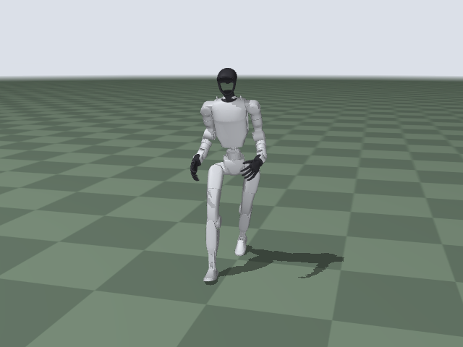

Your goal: Walk run

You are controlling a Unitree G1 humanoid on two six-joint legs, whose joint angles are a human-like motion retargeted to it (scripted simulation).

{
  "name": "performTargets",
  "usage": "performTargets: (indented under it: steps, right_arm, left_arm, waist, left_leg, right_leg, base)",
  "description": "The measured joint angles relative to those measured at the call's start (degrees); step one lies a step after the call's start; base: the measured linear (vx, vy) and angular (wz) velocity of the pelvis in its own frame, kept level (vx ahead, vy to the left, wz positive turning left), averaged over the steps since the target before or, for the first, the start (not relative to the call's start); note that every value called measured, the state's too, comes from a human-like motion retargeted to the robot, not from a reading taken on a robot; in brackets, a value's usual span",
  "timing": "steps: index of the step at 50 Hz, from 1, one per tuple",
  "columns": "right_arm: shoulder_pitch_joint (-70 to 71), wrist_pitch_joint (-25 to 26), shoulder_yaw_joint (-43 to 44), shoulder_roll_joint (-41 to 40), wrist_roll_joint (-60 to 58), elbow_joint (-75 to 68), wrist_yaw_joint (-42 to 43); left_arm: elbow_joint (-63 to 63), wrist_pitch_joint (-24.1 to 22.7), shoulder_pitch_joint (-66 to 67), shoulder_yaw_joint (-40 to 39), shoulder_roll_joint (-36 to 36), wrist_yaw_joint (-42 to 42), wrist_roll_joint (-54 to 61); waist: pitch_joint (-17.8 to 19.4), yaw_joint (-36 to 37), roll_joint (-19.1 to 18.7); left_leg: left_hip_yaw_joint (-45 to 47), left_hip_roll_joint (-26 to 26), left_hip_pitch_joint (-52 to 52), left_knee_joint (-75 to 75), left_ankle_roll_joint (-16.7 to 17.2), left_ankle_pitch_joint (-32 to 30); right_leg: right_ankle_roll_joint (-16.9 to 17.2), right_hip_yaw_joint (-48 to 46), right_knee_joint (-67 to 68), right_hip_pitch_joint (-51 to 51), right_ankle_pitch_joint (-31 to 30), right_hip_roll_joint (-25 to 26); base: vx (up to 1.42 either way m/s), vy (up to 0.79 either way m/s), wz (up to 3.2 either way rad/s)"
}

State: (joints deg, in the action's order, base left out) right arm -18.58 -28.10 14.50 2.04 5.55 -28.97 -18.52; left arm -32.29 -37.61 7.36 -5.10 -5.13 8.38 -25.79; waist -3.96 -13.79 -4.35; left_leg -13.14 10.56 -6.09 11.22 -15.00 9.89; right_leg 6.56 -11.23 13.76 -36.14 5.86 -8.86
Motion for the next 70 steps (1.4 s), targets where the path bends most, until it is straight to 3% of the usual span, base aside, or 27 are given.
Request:
performTargets:
  steps: [3, 5, 7, 12, 15, 22, 25, 27, 29, 31, 35, 38, 40, 42, 45, 47, 50, 52, 53, 55, 58, 60, 62, 65, 66, 68, 70]
  right_arm:
    - [3.24, 0.08, -0.07, 2.88, -0.89, 0.00, -0.13]
    - [5.09, -0.10, -0.97, 3.19, -0.45, 0.44, 1.22]
    - [9.81, 0.15, -0.83, 3.31, 1.15, -0.62, 2.34]
    - [20.41, 0.84, -0.21, 3.11, 6.45, -3.14, 1.19]
    - [25.35, -1.45, -2.56, 4.15, 9.18, 0.01, 4.07]
    - [34.30, -0.73, -4.70, 10.44, 9.10, 8.94, -1.18]
    - [31.94, -0.44, -3.43, 10.49, 7.34, 7.04, -4.46]
    - [28.09, -1.09, -5.36, 8.21, 6.43, 3.88, -3.65]
    - [22.71, -2.55, -7.57, 5.91, 5.71, -0.04, -3.06]
    - [16.06, -3.66, -8.97, 4.70, 4.32, -4.93, -3.55]
    - [6.65, -3.25, -2.76, 1.98, -0.73, -22.26, -4.31]
    - [-1.08, -1.85, 3.18, 0.58, 4.30, -31.22, -11.28]
    - [-6.36, 0.09, 6.57, 0.48, 7.45, -33.75, -17.20]
    - [-10.24, -0.31, 10.07, 1.83, 8.15, -34.42, -19.39]
    - [-13.85, -2.49, 12.36, 3.99, 7.55, -32.72, -18.64]
    - [-14.71, -2.96, 12.85, 3.93, 6.54, -27.83, -16.80]
    - [-10.87, -2.23, 12.16, 0.57, 8.44, -17.05, -12.29]
    - [-5.93, -2.21, 10.66, -1.15, 10.97, -8.97, -8.83]
    - [-3.31, -1.91, 8.68, -1.18, 11.80, -5.00, -7.01]
    - [1.18, -1.26, 3.94, -0.72, 13.27, 0.99, -3.47]
    - [13.42, 2.45, 3.74, 1.33, 17.77, 6.00, -4.63]
    - [17.74, 2.77, -0.56, 2.06, 21.34, 11.34, -5.91]
    - [20.03, 1.73, -3.21, 5.31, 22.99, 16.35, -7.15]
    - [19.46, 1.68, -6.23, 9.96, 18.31, 20.74, -9.50]
    - [18.09, 2.34, -5.24, 10.38, 14.48, 21.15, -9.96]
    - [15.05, 2.14, -4.29, 10.80, 7.60, 20.98, -9.31]
    - [12.25, 1.14, -5.84, 10.10, 1.98, 18.65, -5.39]
  left_arm:
    - [-7.72, -0.46, 4.50, -2.48, 3.91, -1.63, 5.35]
    - [-13.12, -0.56, 7.30, -4.75, 6.02, -2.00, 11.46]
    - [-18.84, 0.05, 6.83, -6.90, 9.17, -1.11, 17.20]
    - [-24.07, -0.59, 9.03, -14.36, 12.96, 0.76, 21.70]
    - [-21.95, -2.65, 12.31, -15.46, 11.01, -3.17, 20.20]
    - [-10.80, -3.09, 16.87, -16.18, 7.27, -1.71, 21.87]
    - [-7.43, -0.93, 14.29, -16.19, 11.36, -1.97, 27.42]
    - [-5.16, 1.10, 11.22, -15.79, 15.23, -3.77, 32.89]
    - [-2.31, 3.42, 7.34, -13.48, 17.84, -4.59, 40.20]
    - [0.79, 4.23, 2.95, -9.70, 18.66, -3.51, 46.70]
    - [7.01, 4.89, -9.70, -1.73, 12.88, 3.47, 52.52]
    - [12.64, 5.54, -19.16, 3.38, 8.19, 7.68, 56.77]
    - [17.25, 5.32, -21.50, 6.05, 5.69, 9.16, 58.50]
    - [21.41, 4.07, -20.42, 7.20, 3.30, 9.32, 57.93]
    - [24.80, 2.97, -15.88, 6.14, 0.56, 7.31, 53.83]
    - [25.87, 4.55, -10.81, 4.80, 0.20, 5.03, 49.28]
    - [25.76, 7.06, -3.29, 2.09, 2.90, 5.18, 43.34]
    - [22.94, 6.85, 1.02, 0.85, 5.41, 6.05, 41.83]
    - [20.60, 5.84, 3.46, -0.95, 7.10, 7.35, 40.69]
    - [13.02, 1.47, 12.16, -5.24, 9.48, 11.86, 35.90]
    - [-0.95, 1.24, 20.94, -7.05, 10.59, 12.31, 36.22]
    - [-4.83, 0.43, 25.38, -9.63, 11.86, 14.84, 44.46]
    - [-3.81, -1.71, 28.15, -11.74, 12.30, 14.15, 46.33]
    - [-0.26, -4.77, 29.01, -13.79, 12.29, 7.98, 42.87]
    - [1.28, -4.88, 27.81, -13.19, 12.53, 5.21, 42.03]
    - [4.16, -4.50, 24.18, -11.68, 12.74, 0.80, 41.14]
    - [6.46, -3.35, 19.65, -9.95, 12.17, -1.68, 40.30]
  waist:
    - [-0.67, -1.42, -0.93]
    - [-0.32, 0.04, -1.66]
    - [1.65, 3.01, -0.01]
    - [0.67, 8.22, 3.27]
    - [1.99, 12.69, 5.07]
    - [5.73, 25.35, 9.92]
    - [4.56, 26.54, 12.35]
    - [2.91, 25.12, 14.98]
    - [1.52, 20.68, 14.23]
    - [2.74, 14.57, 12.42]
    - [3.01, 8.27, 0.99]
    - [2.79, 5.65, 0.89]
    - [1.81, 0.08, 0.35]
    - [1.50, -4.98, -2.52]
    - [1.72, -10.41, -7.40]
    - [2.98, -12.92, -9.88]
    - [4.02, -10.56, -9.39]
    - [3.72, -8.04, -6.57]
    - [3.11, -5.61, -3.45]
    - [3.27, -5.72, -1.94]
    - [-2.01, 6.32, 1.15]
    - [-5.03, 13.82, 1.76]
    - [-4.94, 18.80, 3.29]
    - [-2.96, 25.59, 9.16]
    - [-2.06, 27.43, 9.79]
    - [-0.43, 28.68, 8.49]
    - [1.56, 26.85, 6.13]
  left_leg:
    - [4.39, 2.72, -0.25, 6.54, 2.17, -17.15]
    - [10.69, 1.44, 3.52, 17.04, 6.06, -31.41]
    - [19.71, -1.44, 9.67, 30.44, 7.31, -38.41]
    - [28.20, -3.02, 27.22, 38.93, 5.36, -22.29]
    - [26.66, 0.34, 38.57, 34.18, 6.52, -12.51]
    - [40.68, -8.61, 53.32, 13.90, 3.01, 2.38]
    - [41.14, -9.65, 55.26, 13.17, 1.93, 2.91]
    - [41.88, -12.74, 53.76, 18.33, 0.00, 1.75]
    - [37.93, -12.33, 51.70, 24.65, 0.00, 14.10]
    - [31.13, -8.57, 48.62, 29.77, 0.00, 20.25]
    - [16.21, -9.04, 42.78, 32.75, 0.00, 26.89]
    - [13.09, -4.91, 34.31, 26.34, 0.00, 24.17]
    - [8.61, -0.82, 26.69, 17.92, 0.00, 17.41]
    - [4.42, 1.09, 17.39, 8.30, 0.84, 4.18]
    - [6.48, -5.06, 8.79, 0.30, 7.23, -23.40]
    - [14.04, -10.01, 4.74, 2.66, 15.02, -39.89]
    - [19.68, -9.49, 2.48, 12.89, 16.17, -39.89]
    - [19.30, -4.06, 1.70, 15.69, 17.16, -39.89]
    - [24.08, -1.21, 1.66, 16.21, 15.56, -39.89]
    - [23.48, -1.11, 7.90, 34.12, 8.90, -31.12]
    - [28.25, -5.32, 27.91, 57.33, 0.86, -14.49]
    - [30.00, -10.50, 39.48, 61.05, 0.02, -5.89]
    - [28.99, -11.03, 48.73, 55.18, 0.52, -2.18]
    - [31.01, -13.24, 57.66, 37.77, 4.53, -0.08]
    - [29.24, -13.80, 57.94, 28.22, 6.60, -0.54]
    - [23.42, -14.26, 55.87, 10.82, 11.93, -0.13]
    - [19.72, -15.14, 51.67, 1.48, 16.67, 2.40]
  right_leg:
    - [1.12, -0.05, 4.09, 2.26, -3.13, -3.79]
    - [-1.92, 17.98, 7.29, 4.58, 2.29, 4.26]
    - [-2.66, 2.50, 7.77, 8.89, 3.94, -3.39]
    - [0.58, -1.73, -2.96, 21.35, 5.18, -3.29]
    - [-0.77, -5.86, -9.51, 28.10, 3.83, -0.29]
    - [-1.59, -5.03, -12.82, 39.39, 3.79, 7.81]
    - [0.63, -4.44, -11.40, 42.53, -5.54, 9.03]
    - [1.50, -2.22, -7.66, 42.70, -19.97, 8.15]
    - [1.81, -0.87, 3.03, 40.17, -32.50, 8.40]
    - [-1.13, 0.16, 24.57, 34.15, -35.86, 9.12]
    - [-2.50, 5.05, 39.81, 18.00, -24.80, 21.31]
    - [-12.18, 2.30, 47.04, 1.81, -9.82, 13.18]
    - [-13.75, -2.21, 46.27, -6.79, -4.40, 3.67]
    - [-10.81, -4.30, 41.07, -12.46, -0.39, -0.32]
    - [-3.88, -6.80, 26.09, -15.83, -0.13, -0.58]
    - [0.66, -6.51, 12.16, -13.75, 2.79, 3.27]
    - [-3.46, -14.97, 5.06, -7.43, 7.96, 3.52]
    - [-16.83, -15.87, 8.10, -3.94, 0.18, 1.94]
    - [-18.14, -10.56, 13.22, -3.43, 6.17, 2.11]
    - [-11.51, 3.78, 21.70, -1.00, 14.33, 3.50]
    - [-12.87, 0.41, 20.85, 8.81, 21.32, 3.85]
    - [-13.18, 4.19, 15.02, 15.60, 20.95, 9.29]
    - [-10.86, 3.65, 7.53, 23.67, 11.00, 9.11]
    - [-7.32, 6.17, -1.47, 33.54, -19.16, 8.07]
    - [-7.22, 6.53, -2.05, 36.18, -24.65, 8.06]
    - [-7.26, 8.01, -0.58, 41.10, -31.42, 10.70]
    - [-7.99, 9.03, 5.25, 44.16, -30.34, 14.69]
  base:
    - [1.06, -0.04, 0.89]
    - [1.12, -0.50, 0.43]
    - [1.16, -0.52, 0.37]
    - [1.06, -0.35, 0.44]
    - [1.05, -0.48, 0.03]
    - [1.23, -0.59, -0.34]
    - [1.65, -0.33, -0.15]
    - [2.00, -0.44, -0.11]
    - [1.96, -0.26, 1.21]
    - [1.77, -0.24, 2.63]
    - [1.57, -0.39, 2.08]
    - [1.72, -0.69, 2.08]
    - [1.78, -0.71, 3.13]
    - [1.82, -0.71, 2.43]
    - [1.91, -1.03, 1.28]
    - [1.80, -0.86, 0.22]
    - [1.88, -1.05, -0.85]
    - [1.39, -0.64, -0.98]
    - [1.92, -1.04, -1.33]
    - [2.62, -1.42, -0.72]
    - [2.39, -1.01, -1.96]
    - [2.52, -0.70, -2.59]
    - [2.24, -0.47, -1.53]
    - [2.10, -0.61, -1.38]
    - [2.28, -0.66, -1.00]
    - [2.45, -0.62, -0.69]
    - [2.36, -0.58, 0.39]
